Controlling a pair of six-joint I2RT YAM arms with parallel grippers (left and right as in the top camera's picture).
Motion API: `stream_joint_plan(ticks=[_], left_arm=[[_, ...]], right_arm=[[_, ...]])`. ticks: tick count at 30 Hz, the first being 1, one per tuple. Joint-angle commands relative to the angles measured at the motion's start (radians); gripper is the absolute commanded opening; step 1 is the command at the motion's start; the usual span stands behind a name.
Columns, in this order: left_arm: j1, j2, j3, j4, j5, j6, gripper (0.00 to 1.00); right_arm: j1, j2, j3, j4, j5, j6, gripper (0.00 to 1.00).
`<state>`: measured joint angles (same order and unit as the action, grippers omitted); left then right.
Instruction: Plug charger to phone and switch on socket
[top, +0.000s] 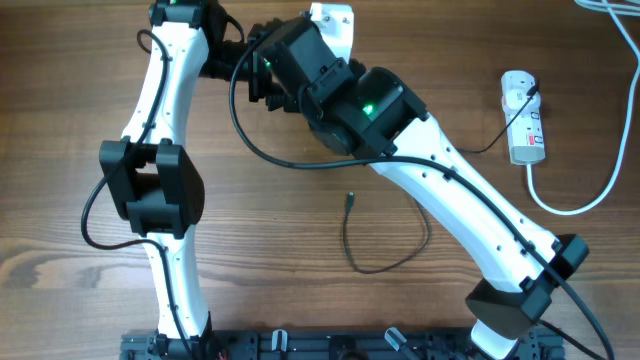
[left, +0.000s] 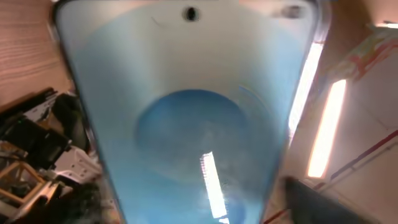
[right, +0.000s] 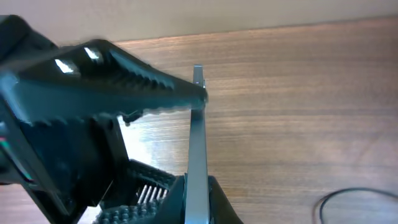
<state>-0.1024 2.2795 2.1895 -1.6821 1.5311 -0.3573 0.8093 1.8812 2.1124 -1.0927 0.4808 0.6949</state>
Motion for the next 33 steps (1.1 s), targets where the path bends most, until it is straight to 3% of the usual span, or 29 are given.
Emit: stream_joint_plan(ticks=[1,5,9,16,21,28,33], left_arm=[[0.008,-0.043,0.023,-0.002,0.045,0.005,1.0],[0.008,-0.043,0.023,-0.002,0.043,0.005,1.0],[0.008,-0.043,0.023,-0.002,0.043,0.005,0.86],[0.008,-0.043,0.023,-0.002,0.043,0.005,0.54],[0.008,-0.043,0.023,-0.003,0.043,0.005,0.4],[0.008,-0.043,0.023,-0.003,0.046,0.005,0.43],[0.008,-0.043,0.023,-0.003,0.046,0.005,0.22]], right_arm=[[0.001,0.001,0.02,-0.009,0.083,0.295,0.04],[0.001,-0.047,0.02,-0.038,0.11,0.67,0.04],[0.001,-0.085,0.02,-0.037,0.109,0.947,0.04],[0.001,-0.088,0.02,-0.068,0.087,1.178,0.04],[0.001,-0.088,0.02,-0.074,0.071,1.22,0.05],[0.001,-0.088,0.02,-0.068,0.019,1.27,0.04],[0.001,-0.088,0.02,-0.068,0.015,1.269,0.04]])
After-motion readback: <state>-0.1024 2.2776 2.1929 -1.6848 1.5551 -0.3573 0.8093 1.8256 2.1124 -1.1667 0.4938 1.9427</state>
